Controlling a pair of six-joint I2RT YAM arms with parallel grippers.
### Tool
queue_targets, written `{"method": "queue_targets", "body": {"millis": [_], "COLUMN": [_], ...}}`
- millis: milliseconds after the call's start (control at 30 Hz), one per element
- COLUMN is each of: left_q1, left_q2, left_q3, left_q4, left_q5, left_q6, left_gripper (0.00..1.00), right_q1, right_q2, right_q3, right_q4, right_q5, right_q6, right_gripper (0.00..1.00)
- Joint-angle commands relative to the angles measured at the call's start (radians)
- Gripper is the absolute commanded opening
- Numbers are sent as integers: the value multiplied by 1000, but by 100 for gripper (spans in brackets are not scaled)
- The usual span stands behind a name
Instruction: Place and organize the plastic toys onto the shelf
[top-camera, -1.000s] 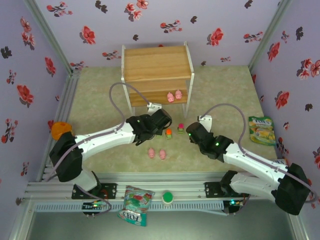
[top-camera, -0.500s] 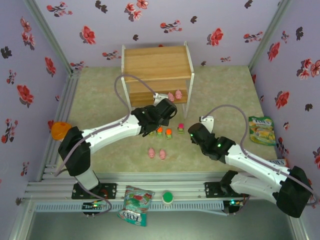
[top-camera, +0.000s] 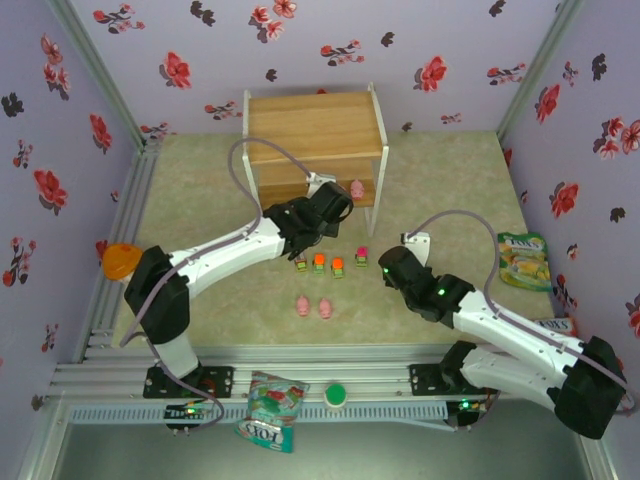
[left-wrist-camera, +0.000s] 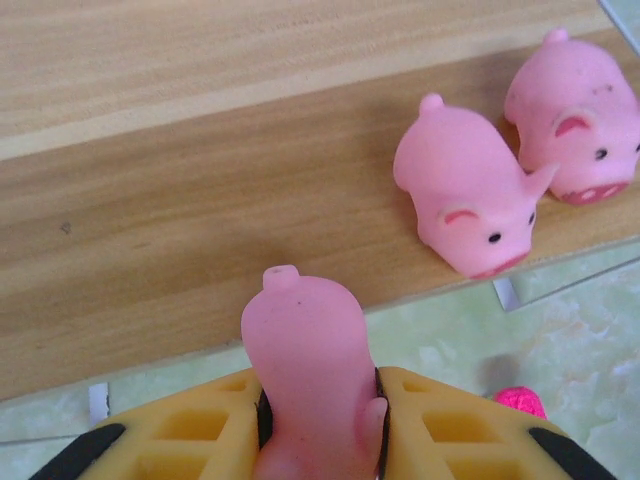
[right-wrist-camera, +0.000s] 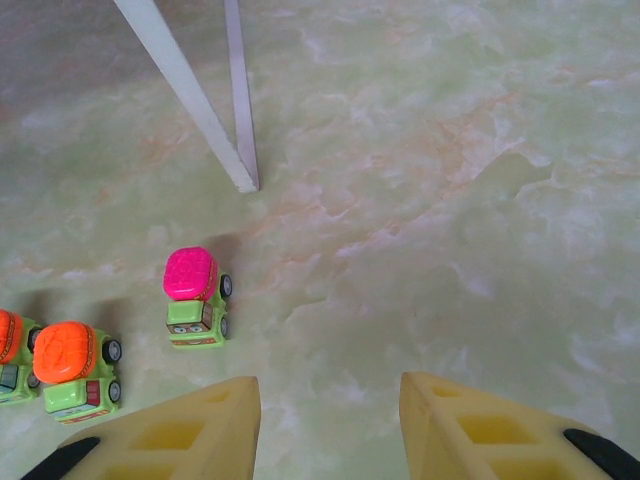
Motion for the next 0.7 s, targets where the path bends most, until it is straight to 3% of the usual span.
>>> {"method": "queue_targets", "body": {"millis": [0, 667], "left_q1": [9, 50], "left_q2": [19, 84], "left_q3": [43, 109], "left_q4": [12, 9], "left_q5": [-1, 0], "left_q6": [35, 65], "left_gripper": [32, 32], "right_q1": [-6, -6], "right_q2": [-15, -21], "right_q3": [-10, 1], "right_q4": [-23, -36], "right_q5": [6, 0], "right_q6": [26, 23], "right_gripper": [42, 42]}}
